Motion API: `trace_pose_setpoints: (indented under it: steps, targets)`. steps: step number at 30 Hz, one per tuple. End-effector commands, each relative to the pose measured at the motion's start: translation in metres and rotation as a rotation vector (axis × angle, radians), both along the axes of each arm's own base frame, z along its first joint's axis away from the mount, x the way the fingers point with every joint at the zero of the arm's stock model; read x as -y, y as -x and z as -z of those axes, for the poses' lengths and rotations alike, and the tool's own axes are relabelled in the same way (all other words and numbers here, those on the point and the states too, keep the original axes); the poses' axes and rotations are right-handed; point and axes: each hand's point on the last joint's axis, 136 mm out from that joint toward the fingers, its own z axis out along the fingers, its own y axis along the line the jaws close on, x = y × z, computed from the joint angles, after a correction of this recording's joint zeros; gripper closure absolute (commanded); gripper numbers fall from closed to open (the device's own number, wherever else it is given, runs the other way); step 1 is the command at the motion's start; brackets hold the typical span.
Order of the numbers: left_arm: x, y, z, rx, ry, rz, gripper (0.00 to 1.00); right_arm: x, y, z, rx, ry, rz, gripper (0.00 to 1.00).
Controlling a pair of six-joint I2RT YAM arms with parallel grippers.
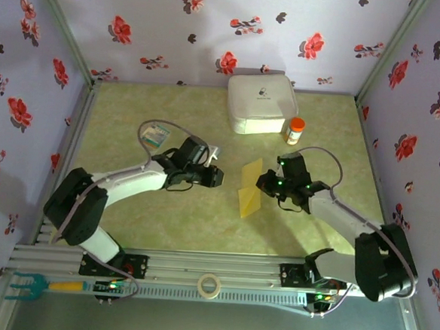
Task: Fold a paper plane with a square sheet of paper (pick it up from the middle)
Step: Turn over the paper at the center of the table.
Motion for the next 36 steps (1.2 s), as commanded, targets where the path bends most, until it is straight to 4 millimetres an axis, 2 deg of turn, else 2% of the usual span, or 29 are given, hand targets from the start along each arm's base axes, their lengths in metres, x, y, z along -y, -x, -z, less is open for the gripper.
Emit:
trace_pose_setpoints:
  steps: [1, 5, 10, 16, 18, 20, 25, 30, 33, 36]
  targets:
    - [-0.015, -0.01, -0.019, 0.103, 0.004, -0.068, 0.72, 0.021, 0.005, -0.011, 0.047, 0.208, 0.002, 1.0]
    - [-0.036, -0.008, -0.028, 0.16, -0.009, -0.119, 0.63, 0.038, 0.01, -0.029, 0.101, 0.404, 0.005, 1.0]
    - [-0.071, -0.008, -0.036, 0.232, -0.042, -0.21, 0.44, 0.067, 0.012, -0.052, 0.158, 0.699, 0.04, 1.0]
    - [-0.112, -0.009, -0.049, 0.321, -0.079, -0.328, 0.23, 0.069, 0.002, -0.067, 0.203, 0.969, 0.061, 1.0]
    - [-0.125, -0.008, -0.051, 0.349, -0.087, -0.367, 0.13, 0.062, -0.002, -0.068, 0.222, 1.057, 0.057, 1.0]
    - [-0.136, -0.006, -0.052, 0.367, -0.088, -0.405, 0.01, 0.047, -0.007, -0.062, 0.237, 1.118, 0.019, 1.0]
    - [-0.165, 0.0, -0.047, 0.332, -0.087, -0.522, 0.0, 0.012, -0.016, -0.038, 0.233, 1.18, -0.02, 1.0]
    - [-0.194, 0.006, -0.051, 0.36, -0.079, -0.634, 0.0, -0.027, -0.022, -0.011, 0.21, 1.197, -0.122, 1.0]
    - [-0.208, 0.009, -0.056, 0.39, -0.053, -0.688, 0.0, -0.051, -0.02, 0.006, 0.174, 1.159, -0.186, 0.99]
    - [-0.211, 0.01, -0.059, 0.391, -0.05, -0.699, 0.0, -0.074, -0.018, 0.021, 0.139, 1.049, -0.225, 0.96]
